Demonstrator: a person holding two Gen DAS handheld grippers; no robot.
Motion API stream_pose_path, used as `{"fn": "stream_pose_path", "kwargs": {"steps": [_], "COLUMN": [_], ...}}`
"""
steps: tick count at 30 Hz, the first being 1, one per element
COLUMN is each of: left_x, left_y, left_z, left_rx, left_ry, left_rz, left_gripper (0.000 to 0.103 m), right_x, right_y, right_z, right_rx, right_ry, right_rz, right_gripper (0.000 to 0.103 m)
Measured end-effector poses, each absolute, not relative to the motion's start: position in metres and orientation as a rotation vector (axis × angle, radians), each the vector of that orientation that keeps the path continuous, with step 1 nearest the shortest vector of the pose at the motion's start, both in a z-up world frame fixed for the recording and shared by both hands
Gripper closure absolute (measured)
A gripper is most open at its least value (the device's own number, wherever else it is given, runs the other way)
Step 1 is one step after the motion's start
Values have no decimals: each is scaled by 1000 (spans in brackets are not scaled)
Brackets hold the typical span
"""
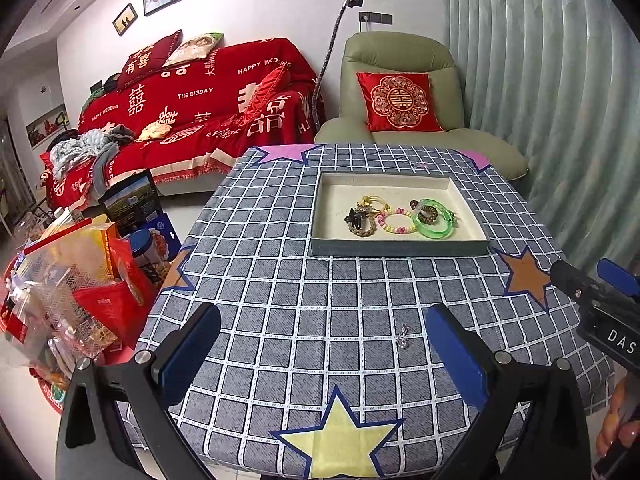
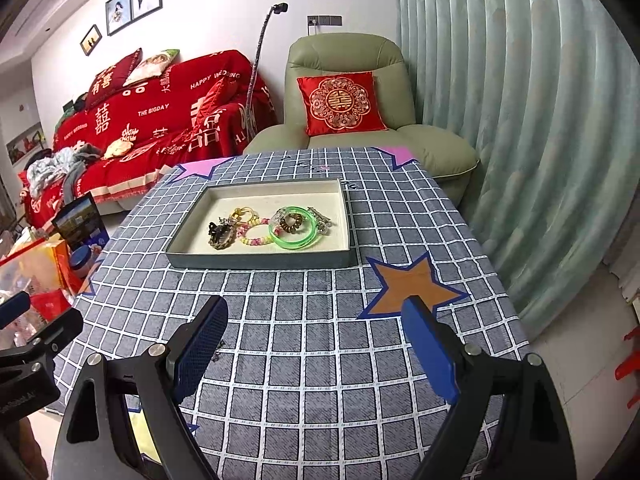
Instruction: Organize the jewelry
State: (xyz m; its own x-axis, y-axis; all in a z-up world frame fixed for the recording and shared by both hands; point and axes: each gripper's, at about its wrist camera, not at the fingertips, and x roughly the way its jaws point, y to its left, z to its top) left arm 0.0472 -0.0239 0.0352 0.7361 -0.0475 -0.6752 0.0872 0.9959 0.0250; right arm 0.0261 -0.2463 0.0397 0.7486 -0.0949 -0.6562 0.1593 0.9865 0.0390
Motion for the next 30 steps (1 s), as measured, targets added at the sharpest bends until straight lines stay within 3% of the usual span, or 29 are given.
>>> {"fn": "stream_pose_path", "kwargs": {"steps": [30], "left_x": [49], "left_y": [-22], "left_z": [33], "left_rx": [55], "left_ry": [743], "left_rz": [-62], "left_gripper": [0], "right_x": [27], "right_y": [-250], "right_z": [42], "right_rx": [104], "right_ry": [717], "right_rz": [-144], "right_gripper": [12]}}
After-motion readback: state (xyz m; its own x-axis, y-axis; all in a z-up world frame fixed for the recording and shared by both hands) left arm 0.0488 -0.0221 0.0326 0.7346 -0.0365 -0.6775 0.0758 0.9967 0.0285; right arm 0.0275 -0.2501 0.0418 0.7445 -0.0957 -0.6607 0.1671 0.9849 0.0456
